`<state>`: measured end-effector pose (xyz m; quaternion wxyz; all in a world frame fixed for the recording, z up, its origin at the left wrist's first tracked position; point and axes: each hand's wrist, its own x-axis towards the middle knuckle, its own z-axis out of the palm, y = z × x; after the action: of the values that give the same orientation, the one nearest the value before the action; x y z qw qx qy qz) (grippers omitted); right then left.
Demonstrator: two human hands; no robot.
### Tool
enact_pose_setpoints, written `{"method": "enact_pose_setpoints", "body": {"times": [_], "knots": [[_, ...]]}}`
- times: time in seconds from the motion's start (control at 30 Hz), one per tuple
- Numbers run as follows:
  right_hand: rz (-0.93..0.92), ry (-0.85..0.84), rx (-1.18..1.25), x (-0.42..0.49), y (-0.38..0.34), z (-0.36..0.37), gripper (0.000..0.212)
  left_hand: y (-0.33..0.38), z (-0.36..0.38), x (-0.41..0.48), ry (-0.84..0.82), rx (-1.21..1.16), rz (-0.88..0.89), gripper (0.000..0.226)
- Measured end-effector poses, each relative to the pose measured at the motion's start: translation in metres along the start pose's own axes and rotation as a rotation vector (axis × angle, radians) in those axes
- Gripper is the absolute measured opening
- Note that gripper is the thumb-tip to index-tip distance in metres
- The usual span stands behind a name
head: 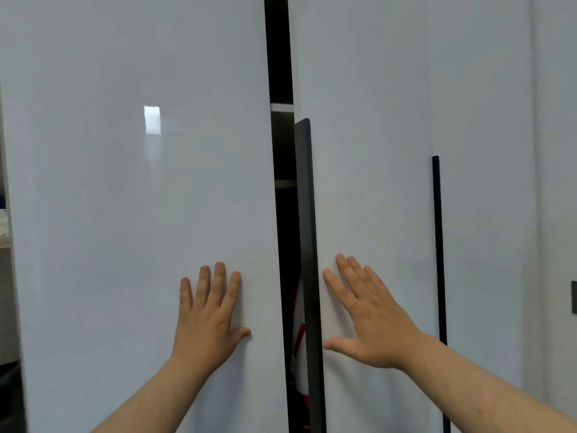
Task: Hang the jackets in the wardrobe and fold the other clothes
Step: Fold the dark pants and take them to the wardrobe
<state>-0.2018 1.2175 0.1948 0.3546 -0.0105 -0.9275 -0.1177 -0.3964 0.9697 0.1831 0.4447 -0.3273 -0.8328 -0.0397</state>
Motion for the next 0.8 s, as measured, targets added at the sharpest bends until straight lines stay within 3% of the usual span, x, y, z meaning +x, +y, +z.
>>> {"method": "enact_pose_setpoints", "body": {"times": [0.8], "knots": [[0.100, -0.045, -0.093, 0.053, -0.006, 0.055, 0.112, 0.000, 0.003, 0.000, 0.031, 0.018, -0.001, 0.125]]}}
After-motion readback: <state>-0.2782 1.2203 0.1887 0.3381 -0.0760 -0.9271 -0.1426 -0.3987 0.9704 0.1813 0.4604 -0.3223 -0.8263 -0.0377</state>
